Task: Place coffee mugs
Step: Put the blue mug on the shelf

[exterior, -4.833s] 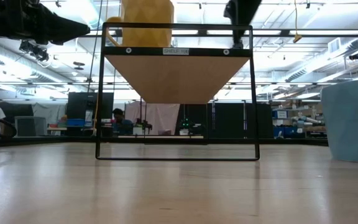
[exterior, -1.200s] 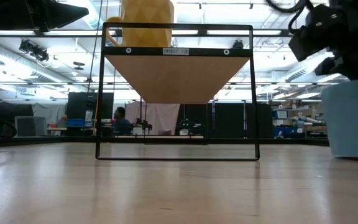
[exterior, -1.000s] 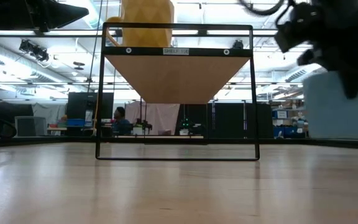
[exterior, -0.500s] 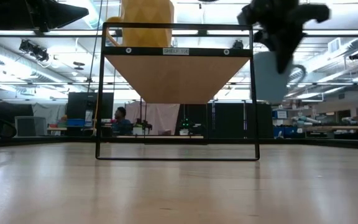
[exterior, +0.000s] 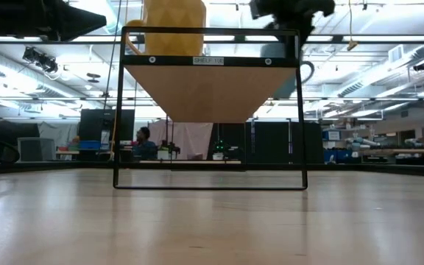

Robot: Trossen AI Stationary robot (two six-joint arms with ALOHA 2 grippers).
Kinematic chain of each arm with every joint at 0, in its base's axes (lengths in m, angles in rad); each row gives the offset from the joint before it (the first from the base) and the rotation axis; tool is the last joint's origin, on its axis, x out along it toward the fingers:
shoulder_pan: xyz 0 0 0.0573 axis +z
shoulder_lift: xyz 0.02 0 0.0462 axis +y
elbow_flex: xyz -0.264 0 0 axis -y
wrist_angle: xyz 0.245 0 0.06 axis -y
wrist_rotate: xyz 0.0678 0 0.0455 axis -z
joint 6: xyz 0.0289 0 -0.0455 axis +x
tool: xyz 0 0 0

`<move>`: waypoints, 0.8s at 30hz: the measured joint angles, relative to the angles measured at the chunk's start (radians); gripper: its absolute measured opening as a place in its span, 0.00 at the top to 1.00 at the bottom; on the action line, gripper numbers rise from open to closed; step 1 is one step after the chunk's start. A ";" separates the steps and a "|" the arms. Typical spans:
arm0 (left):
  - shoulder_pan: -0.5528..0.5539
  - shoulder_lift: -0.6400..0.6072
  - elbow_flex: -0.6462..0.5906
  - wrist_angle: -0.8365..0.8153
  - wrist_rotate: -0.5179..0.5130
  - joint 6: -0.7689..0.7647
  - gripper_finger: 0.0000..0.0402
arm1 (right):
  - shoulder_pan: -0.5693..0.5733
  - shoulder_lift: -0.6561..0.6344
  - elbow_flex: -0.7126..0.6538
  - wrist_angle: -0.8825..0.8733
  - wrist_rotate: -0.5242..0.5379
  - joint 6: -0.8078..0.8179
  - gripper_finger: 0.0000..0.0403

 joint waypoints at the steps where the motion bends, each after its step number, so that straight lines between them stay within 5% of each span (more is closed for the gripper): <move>1: 0.000 0.000 0.000 -0.001 -0.010 -0.009 0.72 | -0.003 0.023 0.034 -0.014 0.000 -0.018 0.90; 13: 0.000 0.000 0.000 -0.041 0.004 -0.133 0.72 | -0.057 0.212 0.305 -0.042 -0.062 -0.182 0.90; 24: -0.002 0.000 0.000 -0.039 0.082 -0.159 0.72 | -0.095 0.283 0.361 0.004 -0.102 -0.251 0.90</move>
